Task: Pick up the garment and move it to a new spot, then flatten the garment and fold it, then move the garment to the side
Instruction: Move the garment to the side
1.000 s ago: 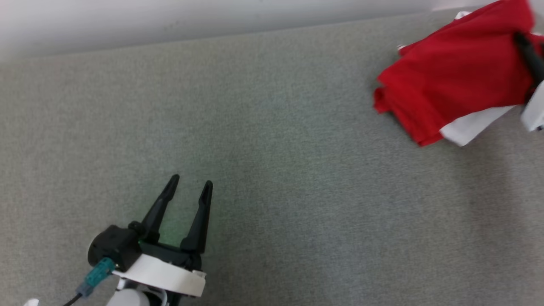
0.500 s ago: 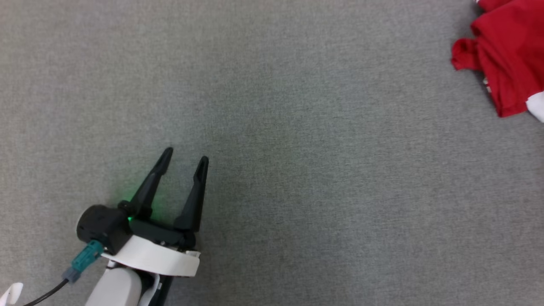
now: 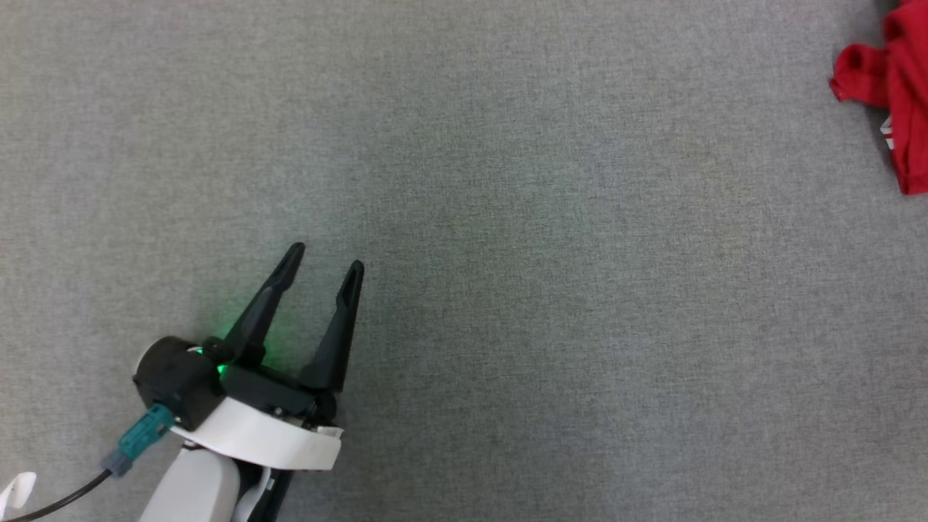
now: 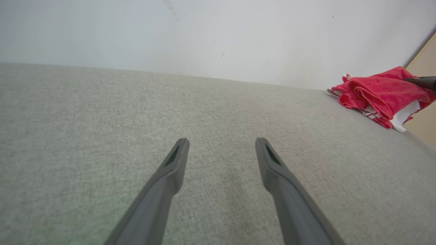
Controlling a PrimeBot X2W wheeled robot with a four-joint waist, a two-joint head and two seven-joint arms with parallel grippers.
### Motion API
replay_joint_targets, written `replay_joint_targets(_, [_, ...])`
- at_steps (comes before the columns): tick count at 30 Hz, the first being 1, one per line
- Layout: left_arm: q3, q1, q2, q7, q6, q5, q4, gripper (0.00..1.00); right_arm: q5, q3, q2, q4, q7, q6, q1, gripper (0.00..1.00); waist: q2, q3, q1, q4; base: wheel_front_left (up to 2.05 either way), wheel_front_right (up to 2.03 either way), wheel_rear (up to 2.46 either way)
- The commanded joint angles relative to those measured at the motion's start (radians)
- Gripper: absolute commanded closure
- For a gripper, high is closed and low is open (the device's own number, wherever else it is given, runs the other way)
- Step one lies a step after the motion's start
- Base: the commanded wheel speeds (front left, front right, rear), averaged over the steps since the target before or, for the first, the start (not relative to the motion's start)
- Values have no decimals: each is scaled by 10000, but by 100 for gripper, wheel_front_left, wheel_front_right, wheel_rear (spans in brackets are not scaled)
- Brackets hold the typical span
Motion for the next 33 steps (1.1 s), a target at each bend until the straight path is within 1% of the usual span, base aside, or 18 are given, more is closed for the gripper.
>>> replay_joint_targets(1, [53, 21, 42, 24, 17, -27, 146, 0, -234, -119, 142, 165, -80, -25, -99, 0, -1, -76, -1, -10, 0, 0, 0])
replay_joint_targets(7, [71, 148, -114, 17, 13, -15, 187, 0, -971, -564, 468, 646, -284, -25, -11, 0, -1, -639, -1, -45, 0, 0, 0])
replay_joint_targets(9, [71, 218, -195, 17, 16, -13, 226, 0, -1328, -657, 444, 726, -405, -25, 99, 0, -1, -951, -1, -45, 0, 0, 0])
replay_joint_targets(11, [74, 301, -283, 17, 16, -6, 271, 0, -1588, -772, 473, 740, -548, -25, 196, 0, -1, -1347, -1, -30, 0, 0, 0])
replay_joint_targets(13, [118, 413, -386, 17, 16, -1, 326, 0, -1829, -804, 635, 668, -725, -25, 312, 0, -1, -1799, -1, -2, 0, 0, 0])
replay_joint_targets(17, [418, 748, -609, 17, 16, 57, 451, 0, -2028, -544, 1049, 284, -1185, -25, 636, 0, -1, -2812, -1, 16, 0, 0, 0])
replay_joint_targets(20, [722, 1002, -746, 17, 16, 181, 490, 0, -1687, -144, 1454, -147, -1468, -25, 970, 0, -1, -3492, -1, 40, 0, 0, 0])
replay_joint_targets(23, [975, 1203, -870, 17, 16, 257, 495, 0, -1024, 424, 1704, -769, -1607, -25, 1449, 0, -1, -4074, -1, 80, 0, 0, 0])
replay_joint_targets(27, [1165, 1406, -995, 17, 16, 239, 536, 0, 141, 1176, 1699, -2083, -1655, -25, 2370, 0, -1, -4705, -1, 136, 0, 0, 0])
replay_joint_targets(29, [1349, 1544, -1081, 17, 16, 182, 578, 0, 641, 1442, 1590, -2858, -1580, -25, 2930, 0, -1, -4961, -1, 141, 0, 0, 0])
replay_joint_targets(33, [1675, 1812, -1236, 17, 16, 19, 636, 0, 1392, 1554, 1464, -4487, -1429, -25, 4240, 0, -1, -5346, -1, 127, 0, 0, 0])
